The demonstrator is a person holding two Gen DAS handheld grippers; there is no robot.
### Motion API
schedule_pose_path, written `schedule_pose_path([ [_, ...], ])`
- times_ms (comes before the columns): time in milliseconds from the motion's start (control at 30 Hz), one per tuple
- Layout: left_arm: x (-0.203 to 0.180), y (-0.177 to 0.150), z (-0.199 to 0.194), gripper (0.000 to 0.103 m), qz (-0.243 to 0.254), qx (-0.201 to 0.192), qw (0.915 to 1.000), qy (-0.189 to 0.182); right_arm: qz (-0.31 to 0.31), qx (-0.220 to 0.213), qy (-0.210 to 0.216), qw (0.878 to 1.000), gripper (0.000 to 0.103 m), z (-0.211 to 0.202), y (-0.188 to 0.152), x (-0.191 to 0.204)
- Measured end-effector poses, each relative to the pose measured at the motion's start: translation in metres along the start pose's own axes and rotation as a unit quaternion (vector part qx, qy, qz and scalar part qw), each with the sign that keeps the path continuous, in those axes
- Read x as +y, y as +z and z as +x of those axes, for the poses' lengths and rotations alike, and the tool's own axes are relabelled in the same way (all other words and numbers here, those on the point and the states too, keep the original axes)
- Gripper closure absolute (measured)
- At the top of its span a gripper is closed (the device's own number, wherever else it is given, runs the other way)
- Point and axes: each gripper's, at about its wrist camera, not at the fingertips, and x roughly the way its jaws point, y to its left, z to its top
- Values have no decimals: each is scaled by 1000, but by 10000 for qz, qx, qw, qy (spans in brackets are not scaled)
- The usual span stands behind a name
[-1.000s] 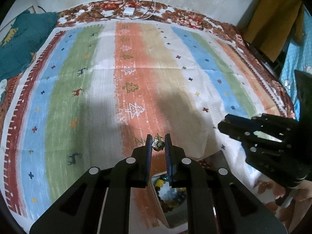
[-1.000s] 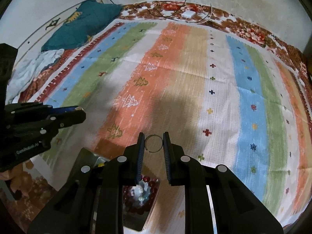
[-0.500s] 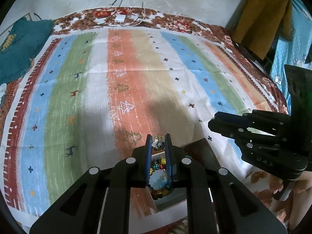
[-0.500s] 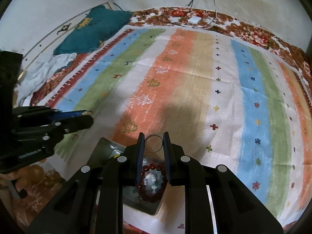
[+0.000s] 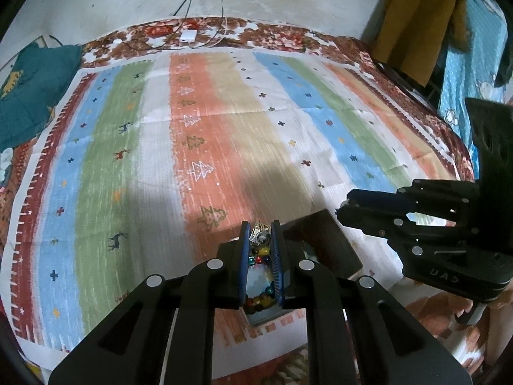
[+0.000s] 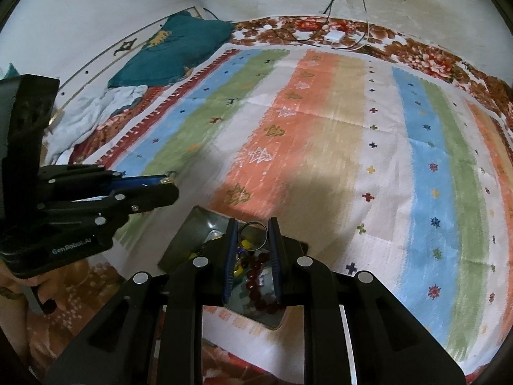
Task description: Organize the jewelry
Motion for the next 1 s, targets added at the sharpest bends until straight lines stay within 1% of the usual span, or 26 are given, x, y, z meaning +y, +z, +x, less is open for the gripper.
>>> schedule_pose_path([
  [333, -7, -5, 3, 91, 115, 92, 9999, -40, 120, 72, 234, 9996, 83, -1, -4, 0],
  [433, -9, -6, 9, 90, 106, 203, 9997, -83, 132, 95, 310, 9994, 83, 0, -5, 1],
  [467, -8, -6, 10, 87, 71, 210, 9997, -66, 148, 105, 344, 9992, 82, 1, -5, 1],
  [500, -7, -7, 11, 83, 39, 223, 9997, -38, 186, 107, 362, 9991, 73, 1, -5, 0],
  [533, -6, -7, 10, 77, 29, 221, 9997, -27, 209, 97, 371, 9990, 61, 0, -5, -1],
  [567, -5, -7, 9, 70, 16, 201, 9998, -17, 218, 76, 379, 9990, 59, -1, -5, -1],
  [600, -4, -7, 8, 67, -2, 183, 9998, -16, 212, 58, 371, 9991, 59, -2, -5, -1],
  [633, -3, -7, 7, 60, -14, 171, 9999, -18, 205, 33, 354, 9992, 58, -3, -5, -2],
  [667, -2, -8, 6, 54, -35, 155, 9999, -4, 224, 2, 311, 9993, 55, -5, -7, -3],
  [700, -1, -8, 5, 52, -56, 143, 9999, 20, 247, -18, 278, 9993, 53, -6, -8, -4],
  [733, 0, -10, 4, 48, -74, 139, 9999, 39, 259, -36, 262, 9993, 52, -7, -9, -4],
  [767, 1, -10, 4, 41, -77, 141, 9999, 41, 259, -69, 239, 9994, 51, -10, -11, -5],
  [900, 1, -13, 0, 30, -43, 104, 9999, 126, 192, -192, 57, 9996, 34, -18, -17, -5],
  [967, 2, -16, -1, 25, -42, 104, 9998, 149, 207, -227, 42, 9995, 33, -21, -20, -6],
  [1000, 2, -16, -1, 24, -43, 103, 9998, 154, 211, -246, 20, 9995, 29, -23, -22, -6],
])
